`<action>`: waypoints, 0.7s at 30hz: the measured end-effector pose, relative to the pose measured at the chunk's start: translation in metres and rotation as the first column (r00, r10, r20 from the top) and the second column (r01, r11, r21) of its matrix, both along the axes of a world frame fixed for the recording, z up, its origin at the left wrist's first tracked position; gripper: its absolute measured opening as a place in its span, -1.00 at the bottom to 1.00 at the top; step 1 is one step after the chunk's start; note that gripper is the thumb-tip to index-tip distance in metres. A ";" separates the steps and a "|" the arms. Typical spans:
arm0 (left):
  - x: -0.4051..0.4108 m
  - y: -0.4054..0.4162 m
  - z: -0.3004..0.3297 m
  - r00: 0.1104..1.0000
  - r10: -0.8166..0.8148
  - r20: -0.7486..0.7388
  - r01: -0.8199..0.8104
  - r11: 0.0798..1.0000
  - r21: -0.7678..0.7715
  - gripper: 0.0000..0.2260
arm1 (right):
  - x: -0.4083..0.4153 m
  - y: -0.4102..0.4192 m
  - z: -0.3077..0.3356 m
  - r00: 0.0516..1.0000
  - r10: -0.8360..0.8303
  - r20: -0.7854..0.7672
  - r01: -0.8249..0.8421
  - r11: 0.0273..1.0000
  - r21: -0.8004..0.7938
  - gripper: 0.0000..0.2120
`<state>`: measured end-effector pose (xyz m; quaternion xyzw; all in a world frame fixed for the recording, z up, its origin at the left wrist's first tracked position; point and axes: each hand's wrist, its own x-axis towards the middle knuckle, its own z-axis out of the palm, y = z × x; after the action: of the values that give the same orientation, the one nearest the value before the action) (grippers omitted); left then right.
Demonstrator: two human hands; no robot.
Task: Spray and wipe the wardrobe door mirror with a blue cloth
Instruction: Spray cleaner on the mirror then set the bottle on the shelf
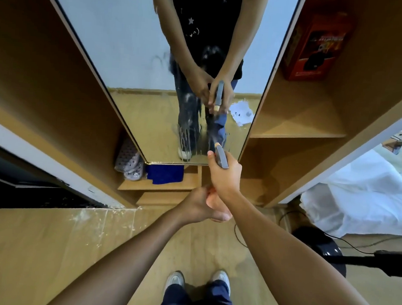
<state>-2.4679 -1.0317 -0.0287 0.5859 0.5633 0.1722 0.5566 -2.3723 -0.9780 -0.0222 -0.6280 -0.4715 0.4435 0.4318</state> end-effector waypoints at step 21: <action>-0.075 -0.007 -0.004 0.999 0.040 0.015 -0.039 0.999 -0.027 -0.51 | -0.075 -0.007 0.001 0.997 0.068 -0.024 -0.069 0.997 -0.040 -0.80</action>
<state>-2.5424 -1.0385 -0.0329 0.5658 0.5726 0.1803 0.5653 -2.4470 -0.9847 -0.0214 -0.6150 -0.4788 0.4746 0.4089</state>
